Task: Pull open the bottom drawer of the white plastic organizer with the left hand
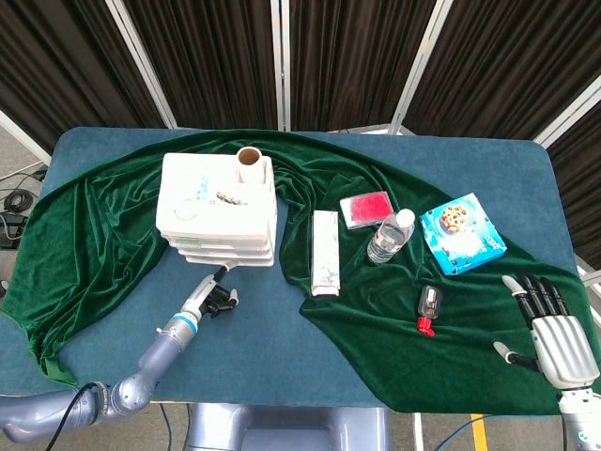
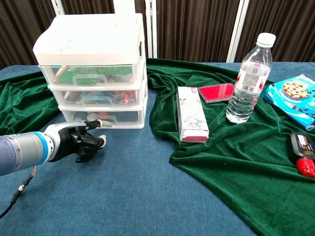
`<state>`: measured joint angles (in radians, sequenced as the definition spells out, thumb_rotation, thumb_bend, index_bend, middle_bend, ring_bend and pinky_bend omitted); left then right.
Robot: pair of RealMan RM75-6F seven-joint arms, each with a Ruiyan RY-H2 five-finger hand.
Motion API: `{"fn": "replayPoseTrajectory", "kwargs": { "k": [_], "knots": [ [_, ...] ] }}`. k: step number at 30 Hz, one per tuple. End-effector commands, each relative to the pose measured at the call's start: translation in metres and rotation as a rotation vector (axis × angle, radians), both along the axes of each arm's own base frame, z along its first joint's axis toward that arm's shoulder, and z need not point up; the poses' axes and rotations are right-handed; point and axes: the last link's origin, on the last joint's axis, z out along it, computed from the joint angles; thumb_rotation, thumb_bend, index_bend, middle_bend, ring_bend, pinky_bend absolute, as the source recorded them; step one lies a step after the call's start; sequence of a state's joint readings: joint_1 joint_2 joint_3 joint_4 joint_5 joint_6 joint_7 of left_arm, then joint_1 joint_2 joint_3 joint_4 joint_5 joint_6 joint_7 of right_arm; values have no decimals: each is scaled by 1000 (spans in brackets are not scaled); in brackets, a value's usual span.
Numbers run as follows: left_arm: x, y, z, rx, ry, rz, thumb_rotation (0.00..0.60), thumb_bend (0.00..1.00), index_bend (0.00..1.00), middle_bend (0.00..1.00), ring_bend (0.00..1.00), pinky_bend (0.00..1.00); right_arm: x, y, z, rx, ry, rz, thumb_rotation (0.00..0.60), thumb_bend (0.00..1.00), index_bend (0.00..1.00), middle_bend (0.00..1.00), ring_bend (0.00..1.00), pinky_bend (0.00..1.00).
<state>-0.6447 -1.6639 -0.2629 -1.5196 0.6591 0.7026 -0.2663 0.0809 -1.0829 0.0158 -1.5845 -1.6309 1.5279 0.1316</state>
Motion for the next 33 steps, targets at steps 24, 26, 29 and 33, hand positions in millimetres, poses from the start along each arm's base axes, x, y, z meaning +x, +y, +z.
{"fn": "replayPoseTrajectory", "kwargs": {
  "k": [24,26,29,33],
  "knots": [
    [0,-6,-11,-21,-122,18,600,731,153,932,861,800,0,0,-3,3,11,-3,600,44,0,0,0,0],
    [-1,-8,-12,-27,-120,10,600,730,155,933,861,800,0,0,-3,2,11,-3,600,44,0,0,0,0],
    [-1,-10,-12,-29,-121,6,600,730,156,932,860,800,0,0,-3,3,11,-3,600,44,0,0,0,0],
    [-1,-13,-11,-31,-122,-3,600,730,156,933,860,800,0,0,-3,2,12,-4,600,44,0,0,0,0]
  ]
}}
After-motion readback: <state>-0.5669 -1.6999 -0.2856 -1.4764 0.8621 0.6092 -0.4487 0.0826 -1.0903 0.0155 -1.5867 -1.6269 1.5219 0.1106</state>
